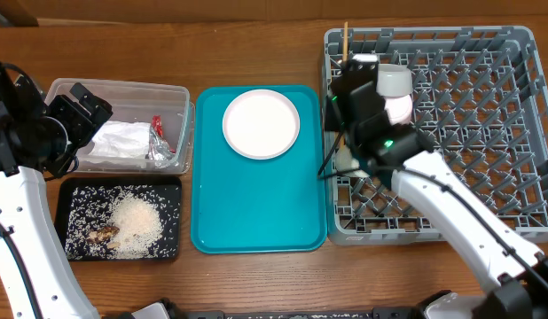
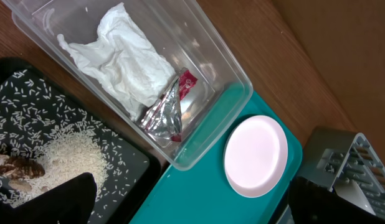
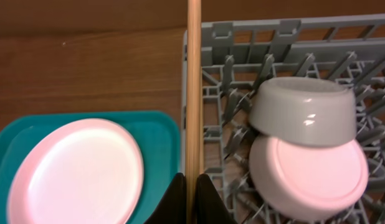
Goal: Sort waste into correct bins and load items into the dishwasher
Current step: 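Carry the second chopstick to the rack and release it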
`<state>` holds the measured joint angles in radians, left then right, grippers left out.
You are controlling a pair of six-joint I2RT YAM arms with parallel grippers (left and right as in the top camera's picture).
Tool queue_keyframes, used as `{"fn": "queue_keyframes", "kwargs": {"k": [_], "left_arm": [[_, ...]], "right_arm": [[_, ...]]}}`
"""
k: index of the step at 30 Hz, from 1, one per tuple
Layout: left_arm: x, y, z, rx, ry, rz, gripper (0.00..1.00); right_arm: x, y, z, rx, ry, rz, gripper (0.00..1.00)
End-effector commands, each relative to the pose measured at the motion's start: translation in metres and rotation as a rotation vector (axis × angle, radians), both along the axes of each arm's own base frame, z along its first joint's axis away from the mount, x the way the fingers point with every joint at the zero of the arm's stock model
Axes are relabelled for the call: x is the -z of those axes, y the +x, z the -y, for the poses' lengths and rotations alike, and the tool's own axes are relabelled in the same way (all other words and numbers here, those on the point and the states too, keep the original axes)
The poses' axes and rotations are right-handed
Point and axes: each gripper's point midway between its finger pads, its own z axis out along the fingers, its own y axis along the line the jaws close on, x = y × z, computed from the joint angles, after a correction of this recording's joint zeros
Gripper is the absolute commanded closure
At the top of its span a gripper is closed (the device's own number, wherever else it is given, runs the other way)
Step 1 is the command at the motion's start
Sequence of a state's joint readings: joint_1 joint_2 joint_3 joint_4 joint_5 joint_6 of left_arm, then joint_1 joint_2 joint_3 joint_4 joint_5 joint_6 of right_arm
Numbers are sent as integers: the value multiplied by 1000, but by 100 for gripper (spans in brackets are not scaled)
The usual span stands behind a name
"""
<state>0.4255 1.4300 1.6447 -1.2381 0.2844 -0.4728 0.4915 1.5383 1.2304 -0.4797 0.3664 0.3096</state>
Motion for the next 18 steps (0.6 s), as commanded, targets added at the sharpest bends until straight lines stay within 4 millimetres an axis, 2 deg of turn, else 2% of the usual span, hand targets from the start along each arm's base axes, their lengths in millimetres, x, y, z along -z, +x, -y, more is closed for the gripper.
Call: {"fn": "queue_keyframes", "kwargs": {"k": [1,4,6,8,18], "left_arm": [[-8,1,-1,-10,7,21,0],[-8,1,-1,-10,7,21,0],[-8,1,-1,-10,7,21,0],[-8,1,-1,-10,7,21,0],[-8,1,-1,-10,7,21,0]], "right_arm": [[9,20,9,-78,-25,-8,96],[15,32,13,-121,-24,-7,96],[19,35,9,-157,5,-12,96],[21,36,2,-186,30,-15,96],[38,42,2,-180,22,-41,96]]}}
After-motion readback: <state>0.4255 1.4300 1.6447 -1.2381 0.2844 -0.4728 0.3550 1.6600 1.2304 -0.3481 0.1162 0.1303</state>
